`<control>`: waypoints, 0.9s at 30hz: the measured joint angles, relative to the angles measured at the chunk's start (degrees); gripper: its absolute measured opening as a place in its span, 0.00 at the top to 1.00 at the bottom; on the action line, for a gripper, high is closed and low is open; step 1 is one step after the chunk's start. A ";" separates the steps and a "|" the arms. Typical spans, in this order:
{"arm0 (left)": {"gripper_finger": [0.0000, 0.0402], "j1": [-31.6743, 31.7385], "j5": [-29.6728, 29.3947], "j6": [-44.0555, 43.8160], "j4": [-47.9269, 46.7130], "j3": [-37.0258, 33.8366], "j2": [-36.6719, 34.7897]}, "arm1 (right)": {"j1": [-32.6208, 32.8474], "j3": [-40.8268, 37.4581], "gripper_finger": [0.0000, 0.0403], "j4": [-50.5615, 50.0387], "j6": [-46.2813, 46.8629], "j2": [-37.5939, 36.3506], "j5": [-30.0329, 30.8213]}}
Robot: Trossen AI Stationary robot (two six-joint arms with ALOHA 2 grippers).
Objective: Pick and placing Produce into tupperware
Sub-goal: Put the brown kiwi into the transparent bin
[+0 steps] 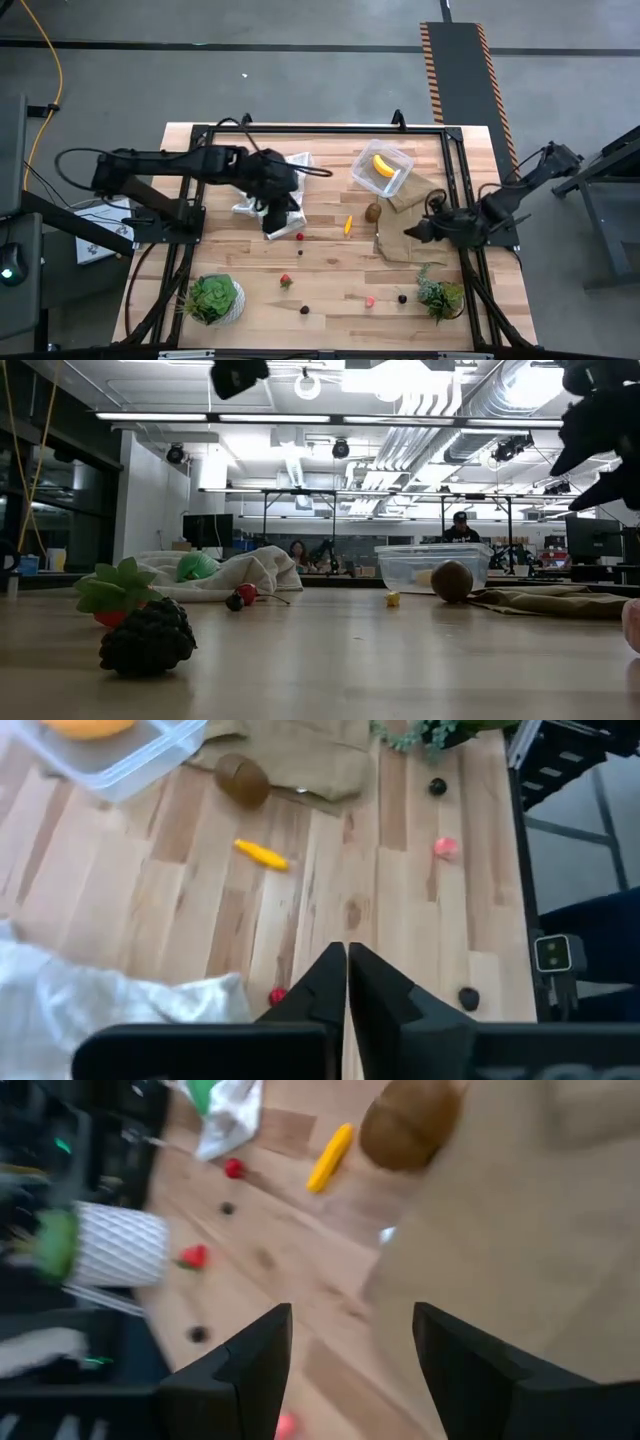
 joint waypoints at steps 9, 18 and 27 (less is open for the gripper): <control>0.96 -0.05 -6.78 -5.56 1.55 -10.81 -10.57 | -1.67 2.77 0.51 9.06 14.56 6.33 0.81; 0.96 -0.05 -1.90 -4.63 10.44 -27.20 -24.04 | -10.56 26.94 0.55 -18.89 22.04 25.10 -8.11; 0.96 -0.03 -4.22 -2.48 16.79 -30.49 -32.81 | -18.60 43.06 0.55 -27.42 26.84 42.50 -12.56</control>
